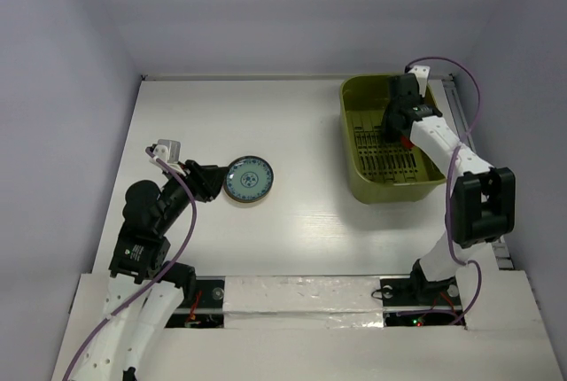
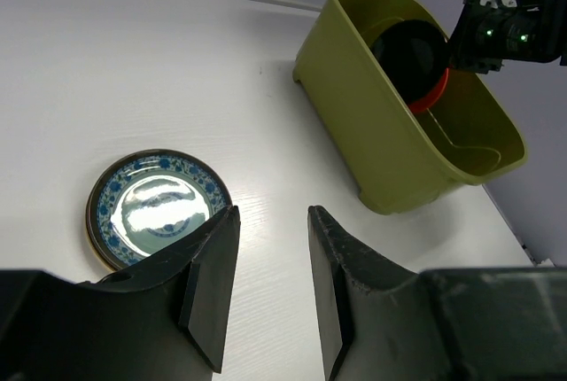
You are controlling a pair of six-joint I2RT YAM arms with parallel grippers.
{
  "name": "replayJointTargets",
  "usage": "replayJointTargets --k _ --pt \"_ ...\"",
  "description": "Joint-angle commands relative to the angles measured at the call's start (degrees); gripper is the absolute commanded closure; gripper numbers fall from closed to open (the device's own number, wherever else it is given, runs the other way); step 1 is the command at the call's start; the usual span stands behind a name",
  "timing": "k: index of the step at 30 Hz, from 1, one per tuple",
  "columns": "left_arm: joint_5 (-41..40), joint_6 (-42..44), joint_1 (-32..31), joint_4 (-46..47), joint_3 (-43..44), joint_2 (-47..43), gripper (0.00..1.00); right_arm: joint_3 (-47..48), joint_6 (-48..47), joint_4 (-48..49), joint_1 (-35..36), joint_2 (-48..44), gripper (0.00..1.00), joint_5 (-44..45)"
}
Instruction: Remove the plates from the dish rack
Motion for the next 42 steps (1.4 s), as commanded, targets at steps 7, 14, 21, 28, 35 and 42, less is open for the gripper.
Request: replayJointTargets --k 7,14,21,28,35,42 --pt "0.59 0.24 0.33 2.88 -0.17 -0.18 0.66 2.44 -1.43 0.08 3.91 -9.18 0.95 2.96" --pt "0.59 0.24 0.33 2.88 -0.26 -0.27 0.66 1.92 -0.73 0.51 8.21 -16.65 1.0 -2.83" --pt "0.68 0.24 0.33 2.97 -0.17 -0.18 0.66 -1.67 3.49 9.55 18.13 -21.41 1.0 -27.14" --pt "0.68 0.24 0.86 2.88 -0.26 0.25 0.66 -4.85 10.34 22.04 26.14 -12.55 1.0 -44.93" --pt "0.68 0.24 0.86 2.8 -0.26 -0.27 0.66 -3.53 15.35 28.72 34.23 -0.15 1.0 -47.92" --pt "0.76 0.24 0.86 2.8 -0.17 -0.36 0.66 -4.32 19.57 32.59 36.35 7.94 0.99 -49.16"
